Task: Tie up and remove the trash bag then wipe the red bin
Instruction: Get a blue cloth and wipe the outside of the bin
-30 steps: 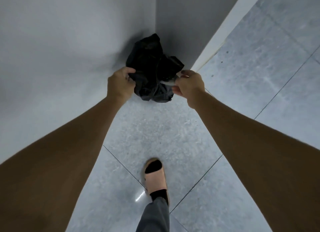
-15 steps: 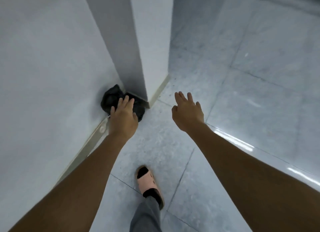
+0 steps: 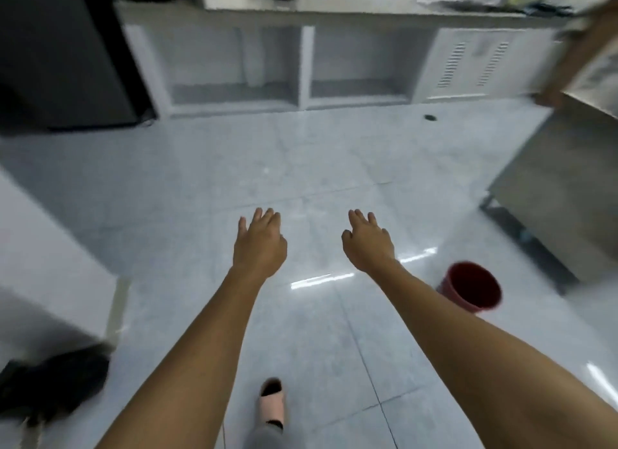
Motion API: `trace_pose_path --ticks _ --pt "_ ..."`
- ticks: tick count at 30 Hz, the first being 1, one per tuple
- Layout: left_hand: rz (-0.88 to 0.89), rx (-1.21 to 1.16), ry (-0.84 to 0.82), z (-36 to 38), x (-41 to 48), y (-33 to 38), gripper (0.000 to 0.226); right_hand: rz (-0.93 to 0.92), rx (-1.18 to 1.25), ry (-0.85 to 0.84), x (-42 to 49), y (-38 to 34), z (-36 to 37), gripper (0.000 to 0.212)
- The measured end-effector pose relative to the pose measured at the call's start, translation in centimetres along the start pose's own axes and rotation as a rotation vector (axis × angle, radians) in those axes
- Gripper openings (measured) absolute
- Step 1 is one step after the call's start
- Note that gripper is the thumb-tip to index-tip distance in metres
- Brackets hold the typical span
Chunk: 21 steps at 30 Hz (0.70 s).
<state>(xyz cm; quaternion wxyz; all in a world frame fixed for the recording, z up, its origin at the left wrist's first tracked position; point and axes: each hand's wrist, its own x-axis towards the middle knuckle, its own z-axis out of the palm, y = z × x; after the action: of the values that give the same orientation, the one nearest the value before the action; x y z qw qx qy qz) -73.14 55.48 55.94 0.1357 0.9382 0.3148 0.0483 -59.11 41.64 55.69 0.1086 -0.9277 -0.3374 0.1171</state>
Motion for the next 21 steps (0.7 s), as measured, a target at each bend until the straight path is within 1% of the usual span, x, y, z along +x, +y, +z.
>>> trace_pose_path --ticks 3,9,11,13,17,21 --pt "0.201 0.101 -0.082 0.3 4.6 7.7 0.05 0.166 0.016 0.05 0.3 7.3 -4.4 0.053" --pt "0.502 0.253 -0.298 1.6 14.3 22.6 0.05 0.388 0.059 0.096 2.3 19.1 -11.9 0.038" --pt "0.6 0.277 -0.339 2.2 17.4 28.1 0.048 0.489 0.084 0.124 3.0 23.3 -14.0 0.038" --pt "0.693 0.299 -0.362 2.8 19.5 33.2 0.05 0.573 0.104 0.137 2.9 27.3 -15.7 0.043" --pt "0.828 0.231 -0.451 4.7 22.0 42.6 0.064 0.683 0.108 0.08 1.8 35.4 -18.7 0.054" --pt "0.928 0.237 -0.489 7.0 23.9 51.2 0.063 0.776 0.107 -0.096 1.1 43.5 -21.9 0.06"
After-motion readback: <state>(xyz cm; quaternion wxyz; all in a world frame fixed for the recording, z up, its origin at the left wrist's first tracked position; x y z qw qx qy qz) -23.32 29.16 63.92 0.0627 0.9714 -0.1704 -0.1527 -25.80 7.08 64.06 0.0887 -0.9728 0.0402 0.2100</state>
